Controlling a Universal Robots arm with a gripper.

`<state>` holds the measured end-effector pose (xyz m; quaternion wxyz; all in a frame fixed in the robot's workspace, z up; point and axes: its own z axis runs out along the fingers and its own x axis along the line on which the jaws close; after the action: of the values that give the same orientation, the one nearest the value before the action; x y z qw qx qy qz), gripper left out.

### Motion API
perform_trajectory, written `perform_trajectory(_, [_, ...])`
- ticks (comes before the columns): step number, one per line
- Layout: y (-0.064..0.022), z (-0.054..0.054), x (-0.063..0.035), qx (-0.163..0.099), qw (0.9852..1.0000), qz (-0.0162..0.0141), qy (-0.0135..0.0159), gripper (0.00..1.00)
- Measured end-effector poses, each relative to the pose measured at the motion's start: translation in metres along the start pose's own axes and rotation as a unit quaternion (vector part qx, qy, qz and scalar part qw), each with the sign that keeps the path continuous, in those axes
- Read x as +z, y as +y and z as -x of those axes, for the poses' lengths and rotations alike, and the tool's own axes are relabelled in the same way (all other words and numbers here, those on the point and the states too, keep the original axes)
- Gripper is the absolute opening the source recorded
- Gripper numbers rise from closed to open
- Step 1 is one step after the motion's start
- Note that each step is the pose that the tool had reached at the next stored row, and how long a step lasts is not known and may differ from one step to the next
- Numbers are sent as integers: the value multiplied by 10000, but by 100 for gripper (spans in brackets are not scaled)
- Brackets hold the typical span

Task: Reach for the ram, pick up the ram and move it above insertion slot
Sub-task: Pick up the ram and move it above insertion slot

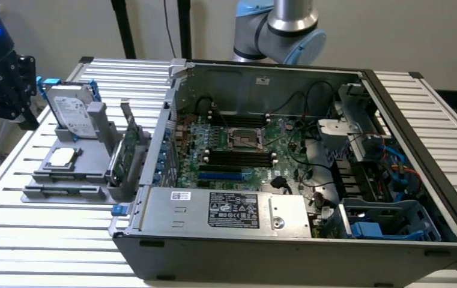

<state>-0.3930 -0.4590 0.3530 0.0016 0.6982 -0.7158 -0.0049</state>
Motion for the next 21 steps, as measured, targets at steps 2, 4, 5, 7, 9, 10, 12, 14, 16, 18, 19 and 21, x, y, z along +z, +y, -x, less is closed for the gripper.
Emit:
perform_trajectory(2, [0, 0, 0, -9, 10000, -2, -1, 11])
perform_trajectory(4, [0, 0, 1, -10, 10000, -3, -1, 12])
perform_trajectory(5, [0, 0, 0, -10, 10000, -2, -1, 12])
perform_trajectory(7, [0, 0, 1, -8, 10000, -2, -1, 24])
perform_trajectory(9, [1, -2, 5, 1, 10000, -2, -1, 30])
perform_trajectory(10, [1, -5, 11, 5, 10000, -3, -2, 36])
perform_trajectory(12, [0, -13, 38, 15, 10000, -2, -2, 36])
perform_trajectory(14, [-1, -29, 75, 39, 10000, -3, -5, 42])
perform_trajectory(16, [-2, -44, 111, 70, 10000, -2, -8, 42])
perform_trajectory(18, [-2, -58, 148, 101, 9999, -3, -11, 42])
perform_trajectory(19, [-3, -62, 166, 113, 9999, -2, -13, 42])
perform_trajectory(21, [-3, -67, 201, 130, 9999, -2, -15, 42])
